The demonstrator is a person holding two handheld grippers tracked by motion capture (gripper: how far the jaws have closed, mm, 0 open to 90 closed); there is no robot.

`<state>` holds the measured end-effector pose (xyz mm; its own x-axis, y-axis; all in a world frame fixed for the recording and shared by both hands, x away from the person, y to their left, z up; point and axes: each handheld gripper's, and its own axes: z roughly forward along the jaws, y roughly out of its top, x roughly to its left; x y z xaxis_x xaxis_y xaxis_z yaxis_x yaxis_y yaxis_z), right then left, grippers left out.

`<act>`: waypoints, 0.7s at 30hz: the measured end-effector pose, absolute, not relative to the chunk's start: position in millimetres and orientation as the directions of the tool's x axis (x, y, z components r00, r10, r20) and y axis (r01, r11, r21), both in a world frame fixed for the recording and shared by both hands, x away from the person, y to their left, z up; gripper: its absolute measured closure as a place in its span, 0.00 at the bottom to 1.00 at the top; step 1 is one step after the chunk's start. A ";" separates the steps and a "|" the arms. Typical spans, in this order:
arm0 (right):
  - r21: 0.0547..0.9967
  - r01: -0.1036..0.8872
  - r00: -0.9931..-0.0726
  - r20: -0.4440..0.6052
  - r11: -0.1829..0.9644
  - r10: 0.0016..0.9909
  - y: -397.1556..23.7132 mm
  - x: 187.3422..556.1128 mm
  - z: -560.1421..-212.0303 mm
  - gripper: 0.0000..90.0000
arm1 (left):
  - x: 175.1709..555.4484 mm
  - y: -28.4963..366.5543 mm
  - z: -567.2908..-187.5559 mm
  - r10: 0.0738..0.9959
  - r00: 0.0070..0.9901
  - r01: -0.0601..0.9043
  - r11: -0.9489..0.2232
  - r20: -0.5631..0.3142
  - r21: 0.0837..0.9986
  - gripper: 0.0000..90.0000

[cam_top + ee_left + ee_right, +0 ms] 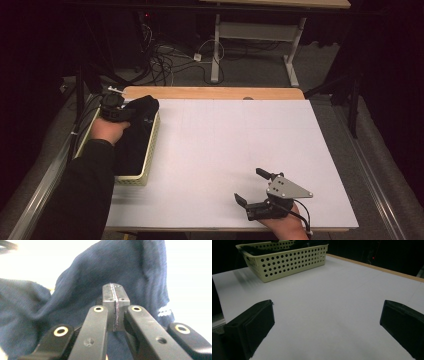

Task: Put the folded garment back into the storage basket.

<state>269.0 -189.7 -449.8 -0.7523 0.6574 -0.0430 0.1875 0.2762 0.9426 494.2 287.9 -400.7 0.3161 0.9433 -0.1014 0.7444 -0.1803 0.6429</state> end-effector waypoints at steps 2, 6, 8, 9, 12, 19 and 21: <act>0.943 0.184 -0.750 -0.047 0.277 0.660 -190.3 268.4 -448.8 0.00 | 501.4 280.8 -403.2 0.944 0.316 0.749 -0.188 -0.093 0.636 0.97; 0.943 0.182 -0.749 -0.050 0.277 0.660 -190.8 268.1 -448.4 0.00 | 514.1 273.0 -415.2 0.947 0.306 0.776 -0.186 -0.102 0.602 0.97; 0.944 0.182 -0.750 -0.048 0.276 0.660 -191.4 268.4 -448.5 0.00 | 522.1 268.6 -427.3 0.948 0.302 0.790 -0.190 -0.100 0.583 0.97; 0.943 0.183 -0.748 -0.049 0.277 0.661 -192.0 268.9 -449.0 0.00 | 523.4 267.8 -429.9 0.948 0.299 0.792 -0.186 -0.105 0.582 0.97; 0.942 0.193 -0.744 -0.042 0.275 0.666 -193.5 270.6 -450.6 0.00 | 531.9 262.6 -446.5 0.948 0.296 0.805 -0.182 -0.117 0.565 0.97; 0.938 0.206 -0.740 -0.037 0.279 0.672 -194.5 273.2 -454.3 0.00 | 536.6 260.3 -461.0 0.947 0.304 0.823 -0.205 -0.106 0.530 0.97; 0.936 0.210 -0.739 -0.037 0.282 0.673 -194.8 274.0 -455.6 0.00 | 536.2 260.6 -460.8 0.946 0.304 0.825 -0.205 -0.108 0.527 0.97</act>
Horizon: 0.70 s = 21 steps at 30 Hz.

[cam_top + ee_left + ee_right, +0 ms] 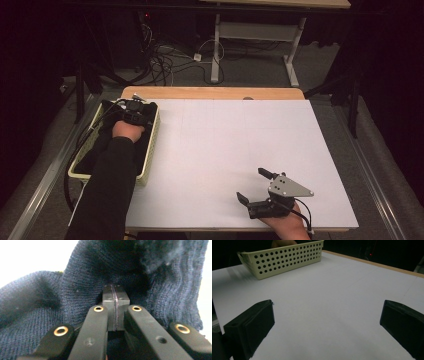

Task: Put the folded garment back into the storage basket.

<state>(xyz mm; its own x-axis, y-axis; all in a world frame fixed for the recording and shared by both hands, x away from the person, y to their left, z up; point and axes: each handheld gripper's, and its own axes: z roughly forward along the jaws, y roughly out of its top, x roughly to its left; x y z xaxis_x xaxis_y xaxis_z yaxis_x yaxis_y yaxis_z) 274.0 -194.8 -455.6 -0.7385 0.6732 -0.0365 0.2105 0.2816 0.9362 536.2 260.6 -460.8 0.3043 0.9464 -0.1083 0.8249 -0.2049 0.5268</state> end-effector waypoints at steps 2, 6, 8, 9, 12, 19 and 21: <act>0.935 0.212 -0.738 -0.037 0.284 0.673 -195.6 274.3 -456.5 0.00 | 535.7 261.8 -459.2 0.945 0.308 0.829 -0.208 -0.113 0.520 0.97; 0.936 0.216 -0.734 -0.033 0.279 0.679 -199.7 273.6 -457.4 0.00 | 531.7 266.3 -451.1 0.945 0.301 0.839 -0.200 -0.125 0.506 0.97; 0.935 0.217 -0.730 -0.034 0.279 0.682 -202.3 273.5 -458.4 0.00 | 526.6 268.7 -444.2 0.945 0.302 0.833 -0.196 -0.128 0.517 0.97; 0.934 0.218 -0.729 -0.037 0.283 0.683 -203.6 273.5 -459.0 0.00 | 523.7 270.6 -440.9 0.945 0.301 0.832 -0.193 -0.130 0.520 0.97; 0.932 0.220 -0.724 -0.043 0.289 0.689 -208.4 273.0 -461.0 0.00 | 513.3 277.3 -434.1 0.948 0.294 0.831 -0.190 -0.123 0.522 0.97; 0.927 0.225 -0.712 -0.055 0.301 0.700 -224.1 272.3 -463.2 0.00 | 480.6 293.0 -421.8 0.954 0.283 0.841 -0.198 -0.098 0.503 0.97; 0.926 0.221 -0.709 -0.062 0.305 0.702 -229.0 271.5 -462.4 0.00 | 469.8 296.1 -419.6 0.953 0.288 0.845 -0.207 -0.093 0.493 0.97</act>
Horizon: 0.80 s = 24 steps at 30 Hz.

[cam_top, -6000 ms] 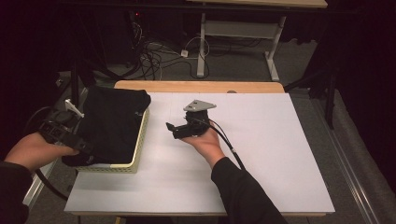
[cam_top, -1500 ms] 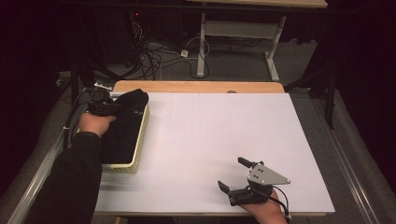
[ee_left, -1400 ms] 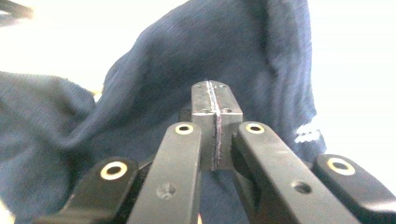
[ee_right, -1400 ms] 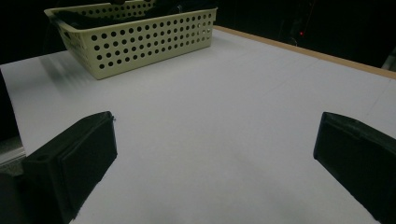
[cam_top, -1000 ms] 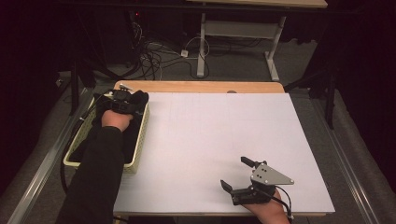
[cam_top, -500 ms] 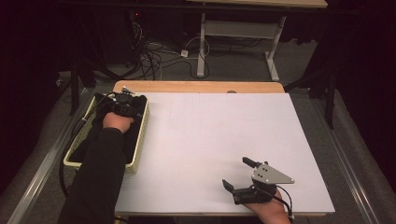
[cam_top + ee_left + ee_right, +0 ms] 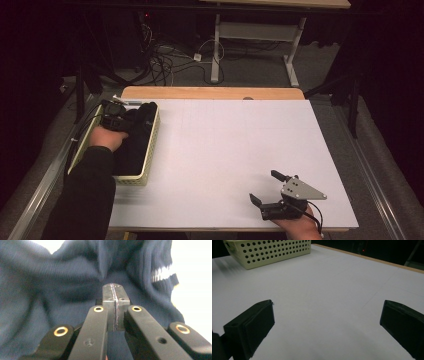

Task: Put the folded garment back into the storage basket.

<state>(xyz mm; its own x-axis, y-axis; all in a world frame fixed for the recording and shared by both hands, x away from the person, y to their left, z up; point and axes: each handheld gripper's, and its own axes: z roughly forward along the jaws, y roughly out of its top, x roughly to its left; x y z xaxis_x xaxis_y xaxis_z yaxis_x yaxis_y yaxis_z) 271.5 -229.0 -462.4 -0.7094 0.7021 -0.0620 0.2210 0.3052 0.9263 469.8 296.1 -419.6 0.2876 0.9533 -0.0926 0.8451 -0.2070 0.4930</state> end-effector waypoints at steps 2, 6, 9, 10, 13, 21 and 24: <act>0.927 0.219 -0.708 -0.064 0.305 0.703 -233.8 269.7 -461.4 0.00 | 459.2 298.0 -418.4 0.953 0.287 0.851 -0.210 -0.093 0.481 0.97; 0.935 0.205 -0.704 -0.066 0.291 0.707 -242.6 265.7 -459.3 0.00 | 441.3 301.1 -418.0 0.950 0.289 0.865 -0.206 -0.118 0.458 0.97; 0.939 0.196 -0.705 -0.064 0.282 0.706 -246.3 264.0 -457.9 0.00 | 431.5 300.0 -421.2 0.948 0.294 0.885 -0.223 -0.119 0.409 0.97; 0.941 0.194 -0.703 -0.063 0.276 0.708 -246.8 263.9 -457.5 0.00 | 428.4 299.0 -422.2 0.948 0.297 0.891 -0.233 -0.113 0.390 0.97; 0.945 0.192 -0.706 -0.054 0.264 0.706 -248.4 263.9 -456.6 0.00 | 419.8 297.1 -423.5 0.948 0.306 0.903 -0.259 -0.091 0.343 0.97; 0.951 0.165 -0.723 -0.063 0.261 0.688 -245.2 260.0 -452.8 0.00 | 403.3 288.5 -423.1 0.943 0.327 0.917 -0.303 -0.054 0.259 0.97; 0.952 0.155 -0.731 -0.069 0.264 0.679 -243.0 259.3 -451.7 0.00 | 399.0 285.0 -423.9 0.942 0.333 0.921 -0.317 -0.035 0.226 0.97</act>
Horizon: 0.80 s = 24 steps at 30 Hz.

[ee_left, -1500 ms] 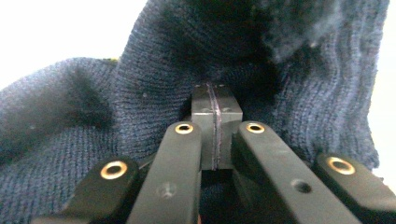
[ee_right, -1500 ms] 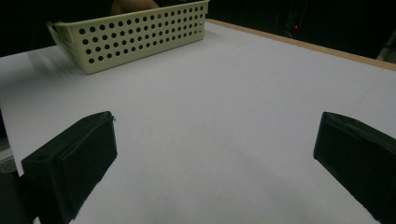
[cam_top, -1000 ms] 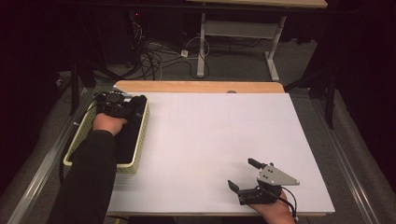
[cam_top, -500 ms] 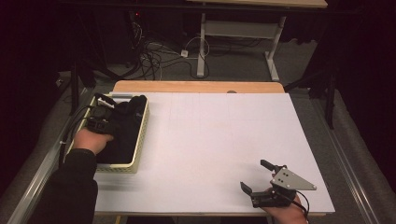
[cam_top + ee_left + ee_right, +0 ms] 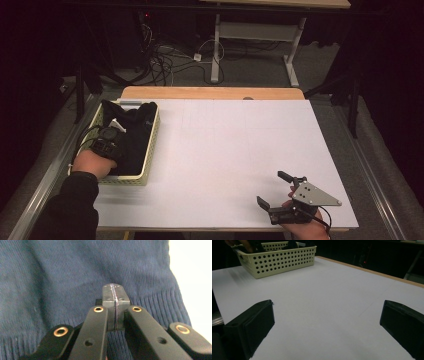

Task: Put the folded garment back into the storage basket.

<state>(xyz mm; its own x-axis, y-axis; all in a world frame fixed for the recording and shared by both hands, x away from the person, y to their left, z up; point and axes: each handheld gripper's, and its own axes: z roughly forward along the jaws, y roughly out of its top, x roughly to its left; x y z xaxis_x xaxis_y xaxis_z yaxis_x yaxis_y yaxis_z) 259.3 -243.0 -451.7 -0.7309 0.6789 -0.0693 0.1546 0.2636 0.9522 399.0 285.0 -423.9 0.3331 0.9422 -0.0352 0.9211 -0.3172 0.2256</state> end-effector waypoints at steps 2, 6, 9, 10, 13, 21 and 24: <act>0.952 0.152 -0.735 -0.070 0.264 0.675 -241.2 259.2 -451.6 0.00 | 396.8 284.8 -423.5 0.946 0.324 0.928 -0.311 -0.030 0.204 0.97; 0.951 0.146 -0.746 -0.075 0.272 0.662 -237.8 260.8 -452.9 0.00 | 392.0 286.4 -421.6 0.948 0.314 0.937 -0.302 -0.046 0.176 0.97; 0.950 0.148 -0.749 -0.073 0.275 0.658 -235.8 262.0 -454.2 0.00 | 388.2 287.7 -421.9 0.946 0.320 0.940 -0.310 -0.054 0.142 0.97; 0.950 0.149 -0.751 -0.073 0.275 0.657 -235.3 262.7 -454.7 0.00 | 387.0 288.2 -422.6 0.944 0.324 0.940 -0.315 -0.056 0.130 0.97; 0.949 0.149 -0.754 -0.074 0.279 0.653 -233.5 263.8 -455.6 0.00 | 384.7 291.0 -423.2 0.944 0.322 0.941 -0.312 -0.069 0.128 0.97; 0.946 0.154 -0.754 -0.074 0.285 0.653 -231.7 262.8 -456.9 0.00 | 388.2 289.1 -424.2 0.936 0.344 0.937 -0.337 -0.072 0.089 0.96; 0.947 0.153 -0.754 -0.075 0.284 0.653 -231.9 262.8 -457.1 0.00 | 389.5 289.3 -424.4 0.935 0.347 0.937 -0.341 -0.079 0.076 0.96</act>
